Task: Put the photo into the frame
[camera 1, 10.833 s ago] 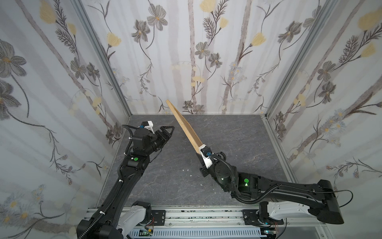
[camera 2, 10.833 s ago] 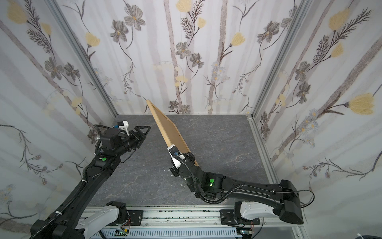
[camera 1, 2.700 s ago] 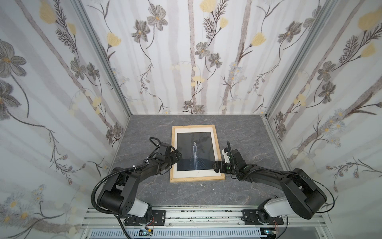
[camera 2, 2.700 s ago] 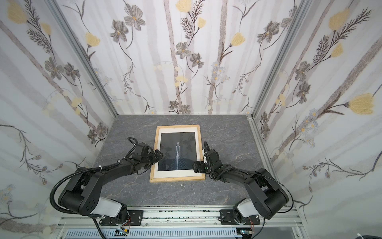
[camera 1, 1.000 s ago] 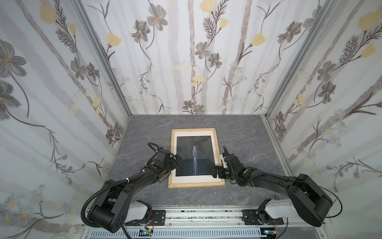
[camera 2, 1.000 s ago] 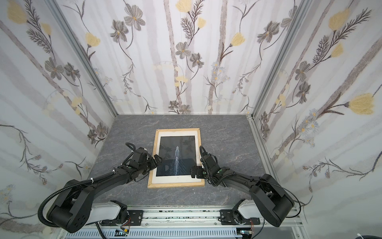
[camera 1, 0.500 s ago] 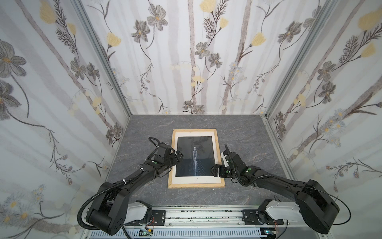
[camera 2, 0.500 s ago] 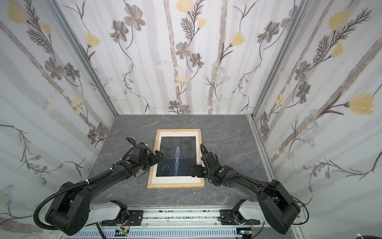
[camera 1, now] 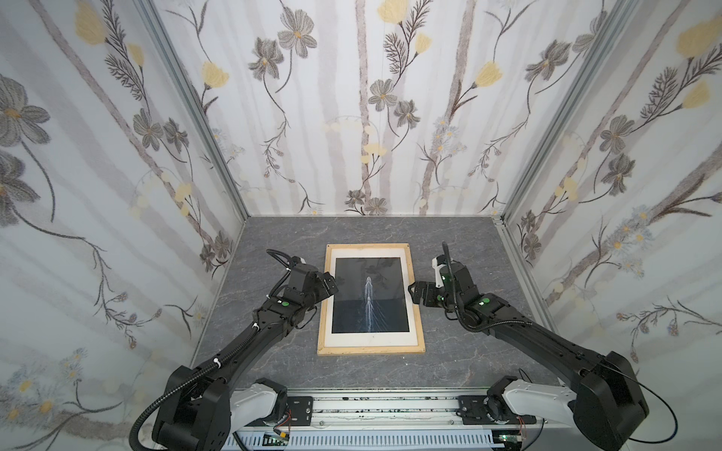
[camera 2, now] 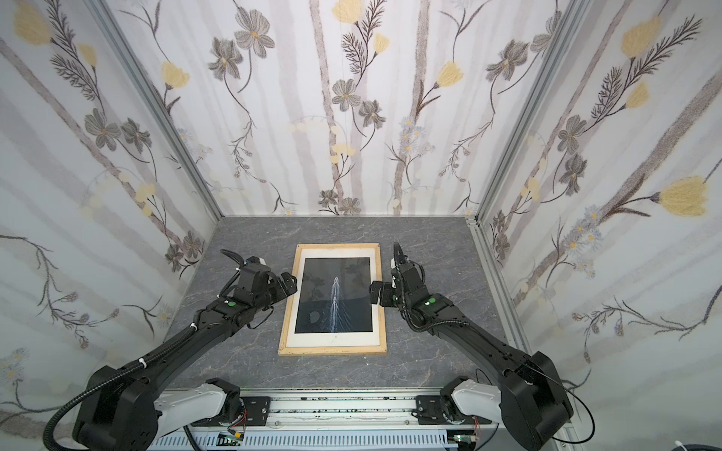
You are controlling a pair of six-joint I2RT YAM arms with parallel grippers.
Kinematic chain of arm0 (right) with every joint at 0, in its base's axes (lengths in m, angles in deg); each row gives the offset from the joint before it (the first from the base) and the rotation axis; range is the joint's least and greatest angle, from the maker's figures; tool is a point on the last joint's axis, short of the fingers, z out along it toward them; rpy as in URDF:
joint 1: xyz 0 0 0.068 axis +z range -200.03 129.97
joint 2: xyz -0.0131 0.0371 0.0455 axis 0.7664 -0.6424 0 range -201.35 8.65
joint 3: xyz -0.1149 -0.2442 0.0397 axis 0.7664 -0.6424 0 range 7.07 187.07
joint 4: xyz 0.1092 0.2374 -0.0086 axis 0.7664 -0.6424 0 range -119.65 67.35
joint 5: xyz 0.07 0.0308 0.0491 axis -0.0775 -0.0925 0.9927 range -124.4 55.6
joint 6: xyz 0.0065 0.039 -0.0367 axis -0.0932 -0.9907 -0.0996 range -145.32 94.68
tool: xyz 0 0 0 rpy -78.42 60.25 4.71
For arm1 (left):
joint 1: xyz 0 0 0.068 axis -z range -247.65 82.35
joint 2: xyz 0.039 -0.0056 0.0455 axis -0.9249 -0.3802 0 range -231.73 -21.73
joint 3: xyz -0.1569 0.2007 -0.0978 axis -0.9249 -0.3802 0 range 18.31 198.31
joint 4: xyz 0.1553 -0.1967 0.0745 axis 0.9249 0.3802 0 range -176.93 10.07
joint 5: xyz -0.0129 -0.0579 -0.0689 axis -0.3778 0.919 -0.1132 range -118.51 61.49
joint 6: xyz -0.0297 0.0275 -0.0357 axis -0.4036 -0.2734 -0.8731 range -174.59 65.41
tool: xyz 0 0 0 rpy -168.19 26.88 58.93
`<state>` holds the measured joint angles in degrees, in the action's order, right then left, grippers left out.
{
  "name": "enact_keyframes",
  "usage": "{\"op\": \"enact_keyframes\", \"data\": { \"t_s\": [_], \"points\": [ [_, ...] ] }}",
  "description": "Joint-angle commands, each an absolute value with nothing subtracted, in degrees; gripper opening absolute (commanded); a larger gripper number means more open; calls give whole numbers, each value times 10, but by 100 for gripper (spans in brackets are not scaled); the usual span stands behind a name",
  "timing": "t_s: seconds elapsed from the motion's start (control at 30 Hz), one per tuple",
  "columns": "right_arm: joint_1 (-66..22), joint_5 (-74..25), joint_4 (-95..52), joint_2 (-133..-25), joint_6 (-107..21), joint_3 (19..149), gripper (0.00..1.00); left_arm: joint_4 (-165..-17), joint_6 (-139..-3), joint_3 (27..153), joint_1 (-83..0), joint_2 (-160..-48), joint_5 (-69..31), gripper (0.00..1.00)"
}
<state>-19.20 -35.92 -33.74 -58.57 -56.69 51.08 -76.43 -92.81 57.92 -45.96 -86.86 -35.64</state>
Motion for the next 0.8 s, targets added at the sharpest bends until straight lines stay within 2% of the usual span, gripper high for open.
{"op": "enact_keyframes", "data": {
  "t_s": [0.0, 0.3, 0.4, 0.6, 0.77],
  "points": [
    [-209, -374, -311, -556, -556, 488, 100, -758, -902, 577, -463, -848, -441, 100],
    [-231, -530, -256, -409, -533, 408, 100, -785, -856, 541, -470, -795, -571, 100],
    [-232, -586, -203, -357, -532, 346, 100, -802, -820, 529, -471, -783, -603, 100],
    [-233, -664, -109, -237, -512, 237, 100, -816, -769, 527, -473, -777, -675, 100],
    [-232, -716, -81, -175, -493, 198, 100, -849, -747, 513, -473, -769, -699, 100]
  ]
}}
